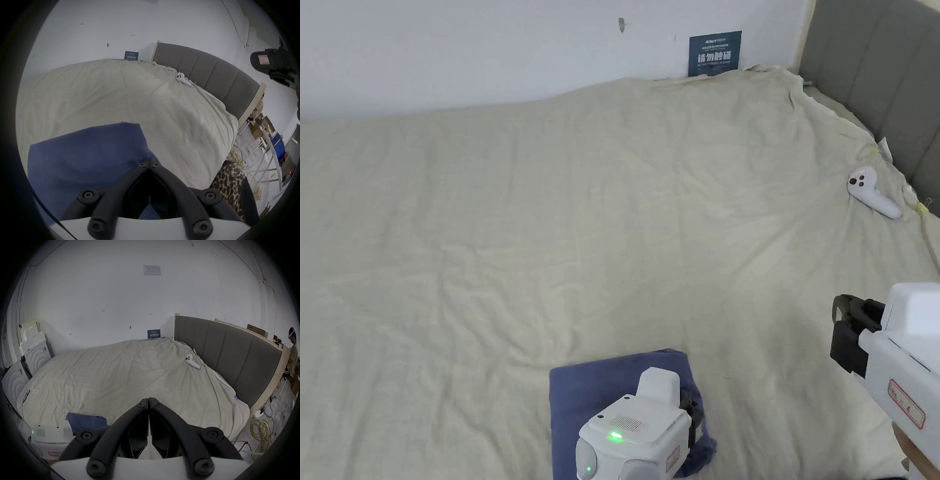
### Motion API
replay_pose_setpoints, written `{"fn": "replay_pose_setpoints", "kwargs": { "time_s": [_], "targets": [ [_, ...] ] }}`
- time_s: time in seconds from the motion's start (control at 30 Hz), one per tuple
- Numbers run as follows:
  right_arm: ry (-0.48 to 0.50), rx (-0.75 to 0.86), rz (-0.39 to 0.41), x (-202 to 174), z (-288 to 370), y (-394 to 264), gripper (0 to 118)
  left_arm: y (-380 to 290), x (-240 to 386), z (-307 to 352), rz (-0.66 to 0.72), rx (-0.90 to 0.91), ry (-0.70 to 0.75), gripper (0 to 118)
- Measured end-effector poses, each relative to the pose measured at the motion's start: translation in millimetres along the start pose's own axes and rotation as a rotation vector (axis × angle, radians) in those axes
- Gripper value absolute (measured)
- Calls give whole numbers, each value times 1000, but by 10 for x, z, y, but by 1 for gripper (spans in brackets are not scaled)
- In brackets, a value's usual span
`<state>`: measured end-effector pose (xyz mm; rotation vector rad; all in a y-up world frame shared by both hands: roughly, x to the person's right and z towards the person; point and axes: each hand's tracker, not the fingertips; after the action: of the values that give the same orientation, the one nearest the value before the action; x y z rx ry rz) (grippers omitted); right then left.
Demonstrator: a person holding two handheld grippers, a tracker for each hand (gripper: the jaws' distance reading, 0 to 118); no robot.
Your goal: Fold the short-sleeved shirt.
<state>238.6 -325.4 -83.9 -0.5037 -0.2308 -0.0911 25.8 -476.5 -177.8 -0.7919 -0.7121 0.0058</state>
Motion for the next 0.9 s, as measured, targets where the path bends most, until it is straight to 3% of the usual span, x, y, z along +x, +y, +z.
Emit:
{"fn": "replay_pose_setpoints", "kwargs": {
  "time_s": [0.4, 0.9],
  "targets": [
    [35, 50, 22, -163, 123, 141, 0, 505, -46, 751, -20, 218, -38, 0],
    [94, 259, 64, -623, 284, 465, 0, 1018, -708, 2010, -79, 570, 291, 0]
  ]
}}
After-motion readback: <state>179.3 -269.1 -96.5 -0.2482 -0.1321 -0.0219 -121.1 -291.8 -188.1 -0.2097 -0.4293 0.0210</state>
